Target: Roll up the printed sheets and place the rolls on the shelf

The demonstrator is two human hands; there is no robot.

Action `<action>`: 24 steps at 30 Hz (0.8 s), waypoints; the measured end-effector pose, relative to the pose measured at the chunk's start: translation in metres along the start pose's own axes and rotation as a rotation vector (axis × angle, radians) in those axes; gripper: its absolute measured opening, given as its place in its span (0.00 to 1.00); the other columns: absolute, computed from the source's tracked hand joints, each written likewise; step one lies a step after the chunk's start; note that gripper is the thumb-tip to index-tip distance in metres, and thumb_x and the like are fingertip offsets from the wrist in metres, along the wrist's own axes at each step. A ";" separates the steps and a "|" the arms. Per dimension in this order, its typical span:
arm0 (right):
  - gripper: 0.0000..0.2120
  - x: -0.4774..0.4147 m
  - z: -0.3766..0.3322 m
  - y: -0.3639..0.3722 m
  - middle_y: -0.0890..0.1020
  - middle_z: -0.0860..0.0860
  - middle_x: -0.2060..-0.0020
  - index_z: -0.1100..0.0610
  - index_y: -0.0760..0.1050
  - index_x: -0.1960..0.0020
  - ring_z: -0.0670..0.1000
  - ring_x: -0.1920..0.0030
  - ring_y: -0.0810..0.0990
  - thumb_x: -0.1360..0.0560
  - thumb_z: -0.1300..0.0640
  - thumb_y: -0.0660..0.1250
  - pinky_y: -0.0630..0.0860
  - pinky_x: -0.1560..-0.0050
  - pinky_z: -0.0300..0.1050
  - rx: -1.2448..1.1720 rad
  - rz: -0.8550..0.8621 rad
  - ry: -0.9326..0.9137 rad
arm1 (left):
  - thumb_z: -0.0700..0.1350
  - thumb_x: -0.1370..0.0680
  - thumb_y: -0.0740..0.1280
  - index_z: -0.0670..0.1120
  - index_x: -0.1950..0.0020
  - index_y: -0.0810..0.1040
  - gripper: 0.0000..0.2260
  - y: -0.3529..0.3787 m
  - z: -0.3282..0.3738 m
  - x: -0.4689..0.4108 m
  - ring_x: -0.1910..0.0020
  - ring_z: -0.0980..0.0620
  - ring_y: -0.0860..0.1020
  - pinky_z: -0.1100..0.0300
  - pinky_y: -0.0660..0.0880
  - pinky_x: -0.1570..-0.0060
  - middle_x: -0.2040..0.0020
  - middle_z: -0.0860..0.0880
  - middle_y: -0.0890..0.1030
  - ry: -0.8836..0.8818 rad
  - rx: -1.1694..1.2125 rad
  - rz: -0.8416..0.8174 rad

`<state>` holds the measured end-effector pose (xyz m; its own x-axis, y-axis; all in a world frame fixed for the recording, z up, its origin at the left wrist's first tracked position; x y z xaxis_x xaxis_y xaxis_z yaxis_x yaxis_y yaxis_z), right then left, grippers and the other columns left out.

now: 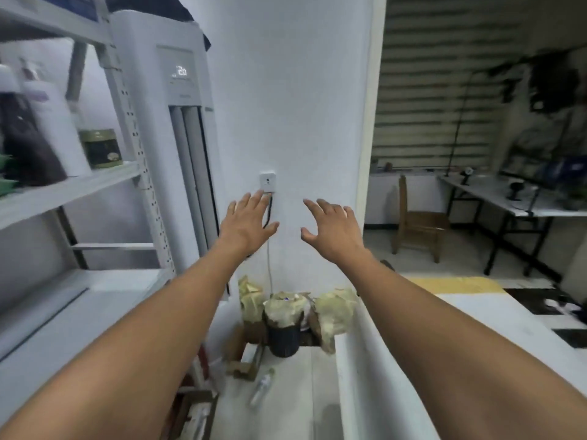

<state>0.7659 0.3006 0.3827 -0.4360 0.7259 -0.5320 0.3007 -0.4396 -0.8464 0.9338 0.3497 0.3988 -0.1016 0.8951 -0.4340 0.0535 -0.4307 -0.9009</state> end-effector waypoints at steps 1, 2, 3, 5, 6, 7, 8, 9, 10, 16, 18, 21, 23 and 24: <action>0.30 0.015 0.014 -0.004 0.61 0.52 0.27 0.48 0.53 0.25 0.55 0.31 0.64 0.23 0.42 0.55 0.55 0.30 0.53 0.019 -0.008 0.022 | 0.57 0.21 0.54 0.49 0.24 0.47 0.29 0.003 0.021 0.005 0.26 0.50 0.46 0.50 0.45 0.28 0.24 0.50 0.48 0.021 0.032 -0.007; 0.30 0.028 0.025 -0.009 0.61 0.52 0.27 0.48 0.52 0.25 0.55 0.31 0.64 0.23 0.42 0.55 0.56 0.30 0.53 0.033 -0.016 0.037 | 0.57 0.21 0.54 0.49 0.24 0.46 0.29 0.006 0.039 0.011 0.26 0.50 0.46 0.50 0.44 0.29 0.24 0.51 0.47 0.038 0.055 -0.019; 0.30 0.042 0.034 -0.015 0.61 0.52 0.27 0.48 0.52 0.24 0.55 0.31 0.64 0.23 0.42 0.55 0.56 0.30 0.53 0.047 -0.023 0.047 | 0.57 0.21 0.54 0.49 0.25 0.46 0.29 0.008 0.056 0.019 0.26 0.50 0.45 0.50 0.44 0.29 0.24 0.51 0.46 0.050 0.066 -0.035; 0.30 0.067 0.050 -0.028 0.61 0.52 0.27 0.48 0.52 0.24 0.56 0.31 0.65 0.23 0.42 0.55 0.58 0.31 0.52 0.073 -0.031 0.068 | 0.58 0.21 0.53 0.50 0.24 0.45 0.29 0.010 0.085 0.035 0.26 0.50 0.45 0.50 0.44 0.29 0.24 0.51 0.45 0.066 0.081 -0.065; 0.30 0.082 0.058 -0.036 0.62 0.52 0.27 0.48 0.52 0.24 0.56 0.32 0.65 0.23 0.42 0.55 0.58 0.31 0.52 0.084 -0.034 0.081 | 0.58 0.21 0.53 0.50 0.24 0.45 0.29 0.008 0.098 0.044 0.26 0.50 0.44 0.50 0.44 0.28 0.24 0.51 0.45 0.069 0.092 -0.083; 0.30 0.094 0.064 -0.043 0.62 0.52 0.27 0.48 0.53 0.25 0.56 0.32 0.66 0.23 0.42 0.55 0.59 0.31 0.52 0.093 -0.035 0.090 | 0.58 0.21 0.53 0.50 0.24 0.45 0.29 0.006 0.109 0.051 0.26 0.50 0.44 0.50 0.44 0.28 0.24 0.51 0.44 0.069 0.105 -0.094; 0.30 0.107 0.069 -0.051 0.62 0.52 0.27 0.48 0.53 0.25 0.56 0.32 0.66 0.23 0.42 0.55 0.59 0.32 0.52 0.106 -0.035 0.096 | 0.58 0.21 0.53 0.50 0.24 0.45 0.29 0.004 0.119 0.059 0.26 0.50 0.44 0.50 0.44 0.28 0.24 0.51 0.44 0.068 0.117 -0.099; 0.29 0.118 0.074 -0.058 0.62 0.52 0.27 0.48 0.53 0.25 0.56 0.32 0.67 0.23 0.42 0.55 0.59 0.32 0.52 0.115 -0.037 0.101 | 0.58 0.21 0.53 0.50 0.24 0.45 0.29 0.001 0.129 0.066 0.26 0.50 0.44 0.50 0.44 0.28 0.24 0.51 0.44 0.070 0.129 -0.099; 0.29 0.126 0.078 -0.064 0.63 0.52 0.27 0.49 0.53 0.25 0.56 0.33 0.67 0.23 0.42 0.55 0.59 0.33 0.52 0.117 -0.037 0.105 | 0.58 0.21 0.53 0.50 0.24 0.45 0.29 -0.002 0.137 0.072 0.26 0.50 0.45 0.50 0.44 0.28 0.24 0.51 0.45 0.074 0.137 -0.100; 0.30 0.174 0.089 -0.106 0.64 0.52 0.28 0.49 0.52 0.25 0.56 0.33 0.67 0.23 0.42 0.55 0.59 0.32 0.52 0.168 -0.014 0.140 | 0.58 0.21 0.53 0.50 0.25 0.45 0.29 -0.018 0.179 0.104 0.26 0.49 0.46 0.49 0.46 0.28 0.24 0.51 0.46 0.149 0.127 -0.102; 0.30 0.188 0.095 -0.119 0.64 0.52 0.28 0.48 0.53 0.25 0.56 0.32 0.67 0.23 0.43 0.55 0.59 0.32 0.52 0.177 0.001 0.169 | 0.58 0.21 0.53 0.50 0.25 0.46 0.29 -0.024 0.191 0.110 0.26 0.48 0.46 0.48 0.46 0.28 0.24 0.50 0.46 0.172 0.142 -0.089; 0.30 0.207 0.102 -0.136 0.65 0.52 0.28 0.48 0.53 0.25 0.55 0.33 0.67 0.23 0.42 0.56 0.60 0.33 0.52 0.197 0.023 0.229 | 0.58 0.21 0.54 0.50 0.25 0.47 0.29 -0.036 0.210 0.121 0.26 0.48 0.47 0.48 0.46 0.28 0.24 0.50 0.48 0.241 0.190 -0.054; 0.30 0.222 0.101 -0.145 0.66 0.51 0.29 0.48 0.54 0.25 0.55 0.34 0.68 0.24 0.42 0.56 0.61 0.34 0.51 0.222 0.026 0.256 | 0.58 0.21 0.55 0.51 0.25 0.48 0.29 -0.040 0.221 0.134 0.26 0.48 0.48 0.48 0.46 0.29 0.24 0.50 0.49 0.296 0.215 -0.037; 0.30 0.230 0.099 -0.149 0.66 0.51 0.29 0.48 0.54 0.25 0.55 0.34 0.68 0.24 0.42 0.56 0.61 0.35 0.51 0.229 0.023 0.271 | 0.58 0.21 0.55 0.51 0.25 0.49 0.29 -0.041 0.225 0.140 0.26 0.48 0.48 0.48 0.46 0.29 0.24 0.50 0.49 0.318 0.219 -0.037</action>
<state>0.5371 0.4809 0.3840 -0.1815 0.8146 -0.5509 0.0964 -0.5428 -0.8343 0.6939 0.4673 0.3743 0.2155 0.8867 -0.4091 -0.1617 -0.3808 -0.9104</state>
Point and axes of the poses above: each hand's wrist, its own x-axis away from the middle knuckle, its own y-axis out of the palm, z = x × y, the point moved 3 cm from there along -x, towards the middle knuckle
